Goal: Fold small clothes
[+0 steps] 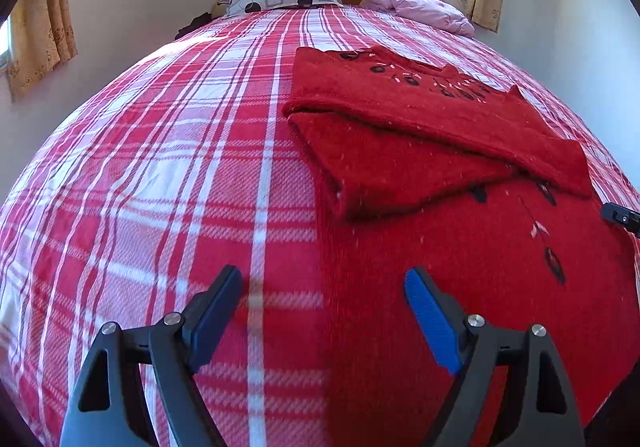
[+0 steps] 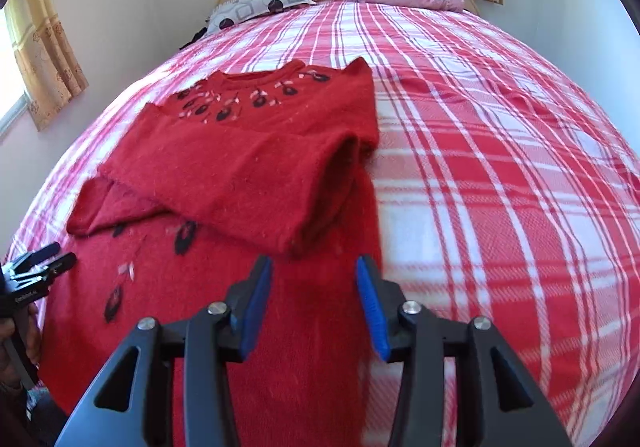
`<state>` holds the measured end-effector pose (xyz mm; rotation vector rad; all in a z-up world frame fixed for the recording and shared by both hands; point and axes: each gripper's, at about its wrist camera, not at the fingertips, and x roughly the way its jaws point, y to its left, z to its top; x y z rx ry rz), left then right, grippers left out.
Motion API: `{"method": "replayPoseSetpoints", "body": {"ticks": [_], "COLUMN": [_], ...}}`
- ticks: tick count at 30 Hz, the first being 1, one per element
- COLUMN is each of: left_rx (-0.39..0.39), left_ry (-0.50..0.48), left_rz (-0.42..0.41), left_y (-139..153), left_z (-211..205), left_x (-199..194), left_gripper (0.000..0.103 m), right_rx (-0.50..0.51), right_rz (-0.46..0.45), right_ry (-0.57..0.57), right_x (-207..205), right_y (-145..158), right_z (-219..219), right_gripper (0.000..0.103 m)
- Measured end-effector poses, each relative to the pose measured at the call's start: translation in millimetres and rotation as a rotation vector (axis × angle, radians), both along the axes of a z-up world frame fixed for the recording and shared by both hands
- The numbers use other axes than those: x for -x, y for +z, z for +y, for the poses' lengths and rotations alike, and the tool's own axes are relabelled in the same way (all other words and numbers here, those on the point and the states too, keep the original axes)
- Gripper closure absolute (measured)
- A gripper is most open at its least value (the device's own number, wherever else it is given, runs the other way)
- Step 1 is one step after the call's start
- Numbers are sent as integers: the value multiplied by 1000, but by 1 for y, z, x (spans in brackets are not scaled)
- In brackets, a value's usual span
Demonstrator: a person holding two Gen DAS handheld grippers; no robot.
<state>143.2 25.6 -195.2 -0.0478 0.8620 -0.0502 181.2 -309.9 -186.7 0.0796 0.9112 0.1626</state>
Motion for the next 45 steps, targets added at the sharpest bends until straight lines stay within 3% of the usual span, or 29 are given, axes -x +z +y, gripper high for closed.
{"method": "replayPoseSetpoints", "body": {"ticks": [10,29,38,45], "left_rx": [-1,13,17,51], "left_ry": [18,-27,-62,-82], "left_rz": [-8,52,74,85], "left_y": [-2,-3,-2,0], "left_z": [3,-3,-11,-15], "left_x": [44,104,118,122], "left_gripper": [19,19,19,20], "right_rx": [11,-74,-77,-135], "right_rz": [23,34,49,71], "right_ry": [-18,-56,-56,-61], "right_x": [46,106,129,139], "right_y": [-7,-14,-16,-17], "right_z": [-12,-24,-24,-32], "right_gripper": [55,55,55,55]}}
